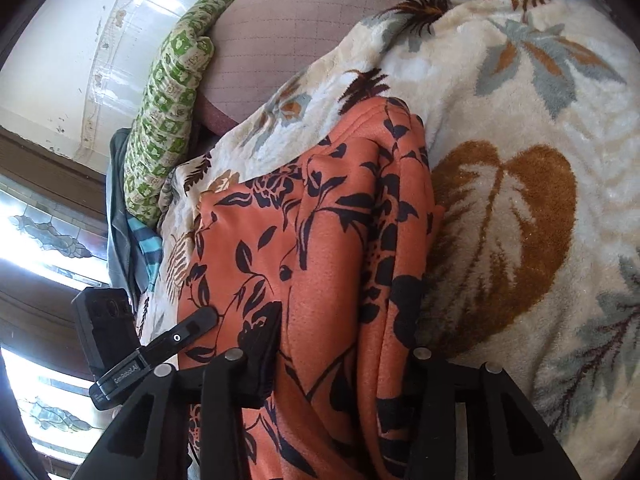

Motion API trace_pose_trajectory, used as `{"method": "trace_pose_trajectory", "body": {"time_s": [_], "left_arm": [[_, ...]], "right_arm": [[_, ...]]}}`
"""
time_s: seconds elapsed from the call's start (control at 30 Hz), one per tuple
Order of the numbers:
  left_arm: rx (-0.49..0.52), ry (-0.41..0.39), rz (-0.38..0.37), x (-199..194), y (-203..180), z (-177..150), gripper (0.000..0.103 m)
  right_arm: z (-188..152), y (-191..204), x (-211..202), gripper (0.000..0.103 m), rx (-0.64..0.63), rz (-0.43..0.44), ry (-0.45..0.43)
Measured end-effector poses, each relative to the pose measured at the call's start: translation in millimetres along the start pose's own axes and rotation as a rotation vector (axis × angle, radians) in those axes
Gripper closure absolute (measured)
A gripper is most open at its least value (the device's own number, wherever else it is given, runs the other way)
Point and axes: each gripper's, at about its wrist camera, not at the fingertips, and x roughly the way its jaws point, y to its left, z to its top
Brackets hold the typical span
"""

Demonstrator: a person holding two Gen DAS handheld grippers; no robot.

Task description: Fold small clothes

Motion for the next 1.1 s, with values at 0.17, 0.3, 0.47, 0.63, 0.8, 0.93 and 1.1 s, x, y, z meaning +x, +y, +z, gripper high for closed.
{"method": "trace_pose_trajectory", "body": {"time_s": [0.17, 0.3, 0.47, 0.63, 0.8, 0.93, 1.1], "left_arm": [[0.020, -0.043, 0.021, -26, -6, 4, 0.057], [0.021, -0.097, 0.041, -59, -4, 11, 0.057], [-0.005, -0.146, 0.082, -94, 6, 15, 0.057], [-0.022, -0.179, 0.131, -117, 18, 15, 0.057], [-0.048, -0.143, 0.180, -117, 34, 11, 0.057], [-0.048, -0.118, 0.246, -108, 46, 8, 0.056], [-0.081, -0.090, 0.310, -90, 65, 8, 0.054]], "right_arm": [[0, 27, -13, 0.060, -0.034, 0.051, -0.033], [-3, 49, -11, 0.060, -0.056, 0.099, -0.025], [-9, 71, 3, 0.060, -0.058, 0.167, -0.006], [-21, 87, 26, 0.060, -0.051, 0.208, 0.050], [-27, 94, 46, 0.060, -0.044, 0.206, 0.086], [-26, 91, 65, 0.060, -0.028, 0.185, 0.098], [-25, 76, 87, 0.061, 0.009, 0.126, 0.120]]}}
